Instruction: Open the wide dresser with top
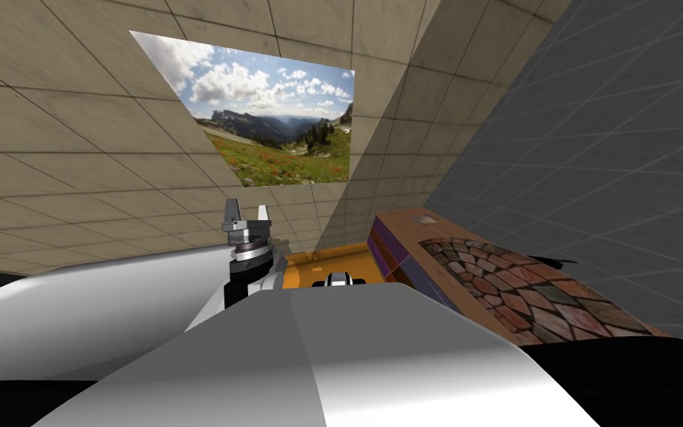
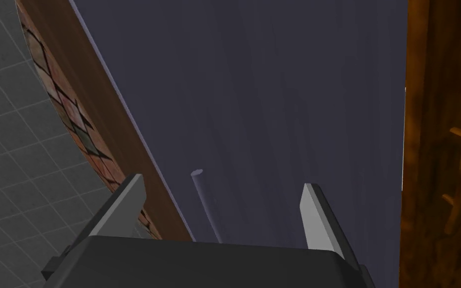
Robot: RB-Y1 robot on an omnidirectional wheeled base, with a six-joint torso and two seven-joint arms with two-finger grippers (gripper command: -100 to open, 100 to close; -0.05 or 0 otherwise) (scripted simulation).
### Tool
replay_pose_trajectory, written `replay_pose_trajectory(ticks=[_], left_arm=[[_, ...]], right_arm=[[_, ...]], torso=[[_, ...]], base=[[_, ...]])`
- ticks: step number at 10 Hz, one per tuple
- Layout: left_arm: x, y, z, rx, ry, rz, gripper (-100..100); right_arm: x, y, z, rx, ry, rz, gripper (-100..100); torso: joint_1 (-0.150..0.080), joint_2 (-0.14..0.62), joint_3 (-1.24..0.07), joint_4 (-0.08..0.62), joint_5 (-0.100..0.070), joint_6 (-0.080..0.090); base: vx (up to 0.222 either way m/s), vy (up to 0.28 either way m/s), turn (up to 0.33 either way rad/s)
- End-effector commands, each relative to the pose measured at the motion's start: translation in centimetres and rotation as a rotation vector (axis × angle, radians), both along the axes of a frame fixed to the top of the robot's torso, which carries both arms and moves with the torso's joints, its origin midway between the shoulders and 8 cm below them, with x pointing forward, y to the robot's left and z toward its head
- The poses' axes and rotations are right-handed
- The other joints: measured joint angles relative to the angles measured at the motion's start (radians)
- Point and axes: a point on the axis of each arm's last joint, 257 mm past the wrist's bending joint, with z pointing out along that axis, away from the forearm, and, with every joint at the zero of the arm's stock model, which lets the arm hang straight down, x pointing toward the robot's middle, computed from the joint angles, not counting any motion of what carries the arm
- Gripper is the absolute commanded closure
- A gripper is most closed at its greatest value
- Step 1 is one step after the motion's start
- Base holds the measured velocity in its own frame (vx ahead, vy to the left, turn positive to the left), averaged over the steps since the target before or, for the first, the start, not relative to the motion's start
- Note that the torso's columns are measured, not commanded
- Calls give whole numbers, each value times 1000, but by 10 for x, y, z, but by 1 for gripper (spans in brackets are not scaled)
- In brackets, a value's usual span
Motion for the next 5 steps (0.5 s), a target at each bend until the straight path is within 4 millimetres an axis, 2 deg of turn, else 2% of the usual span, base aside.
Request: replay_pose_trajectory(ticks=[1,2,4,5], left_arm=[[0,0,0,0,0,0,0],[0,0,0,0,0,0,0],[0,0,0,0,0,0,0],[0,0,0,0,0,0,0]], right_arm=[[-7,-11,16,-77,46,20,-100],[-9,-16,25,-117,68,32,-100],[-9,-13,21,-97,56,26,-100],[-9,-13,21,-96,56,26,100]], torso=[[0,0,0,0,0,0],[1,0,0,0,0,0],[0,1,0,0,0,0],[0,1,1,0,0,0]], base=[[43,22,95],[52,22,87],[12,4,6],[0,0,0]])
